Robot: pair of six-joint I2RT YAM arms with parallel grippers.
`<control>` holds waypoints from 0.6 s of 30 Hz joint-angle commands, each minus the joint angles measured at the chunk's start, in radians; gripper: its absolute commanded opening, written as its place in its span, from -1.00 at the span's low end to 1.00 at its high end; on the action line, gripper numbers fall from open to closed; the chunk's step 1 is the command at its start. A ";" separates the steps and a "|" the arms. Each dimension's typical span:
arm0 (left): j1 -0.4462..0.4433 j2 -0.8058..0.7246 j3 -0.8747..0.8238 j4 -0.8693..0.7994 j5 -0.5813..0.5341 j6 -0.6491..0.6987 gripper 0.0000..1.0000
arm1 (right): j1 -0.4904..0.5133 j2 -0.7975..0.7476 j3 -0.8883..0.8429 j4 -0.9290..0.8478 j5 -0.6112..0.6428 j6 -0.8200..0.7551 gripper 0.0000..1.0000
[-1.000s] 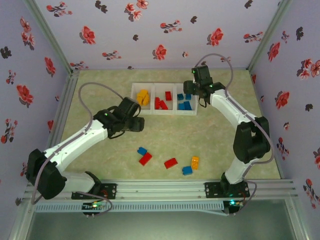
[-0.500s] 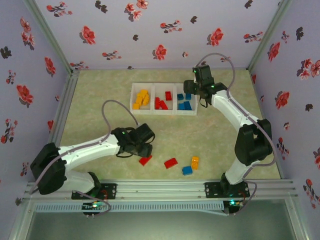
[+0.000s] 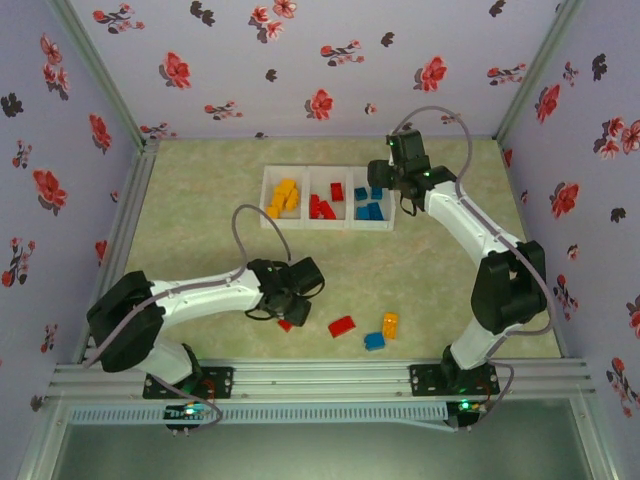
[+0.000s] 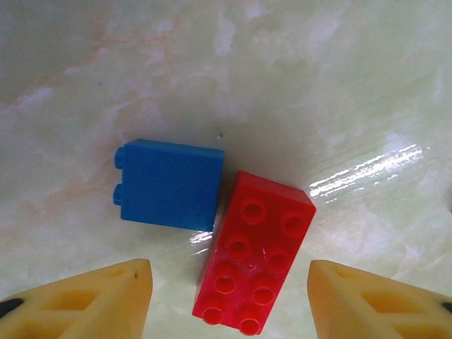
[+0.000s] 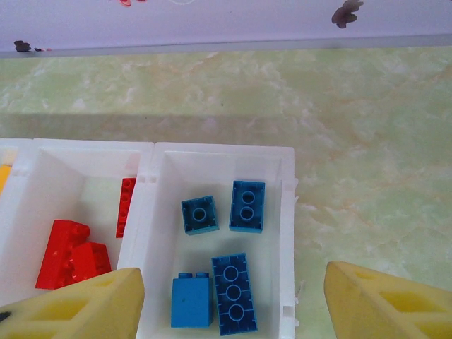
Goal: Sort the legos into containers by color
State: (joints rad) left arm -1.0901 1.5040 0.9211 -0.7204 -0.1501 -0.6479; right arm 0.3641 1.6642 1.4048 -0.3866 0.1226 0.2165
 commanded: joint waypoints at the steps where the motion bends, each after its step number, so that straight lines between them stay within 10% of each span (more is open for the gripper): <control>1: -0.020 0.022 0.031 -0.027 0.015 0.022 0.20 | -0.007 -0.028 -0.013 0.009 -0.002 -0.008 0.37; 18: -0.030 0.132 0.041 -0.008 0.023 0.030 0.06 | -0.007 -0.044 -0.018 0.005 -0.005 -0.008 0.38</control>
State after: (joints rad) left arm -1.1110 1.6188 0.9386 -0.7189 -0.1360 -0.6289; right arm 0.3641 1.6527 1.4025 -0.3866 0.1226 0.2165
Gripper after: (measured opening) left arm 0.536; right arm 0.691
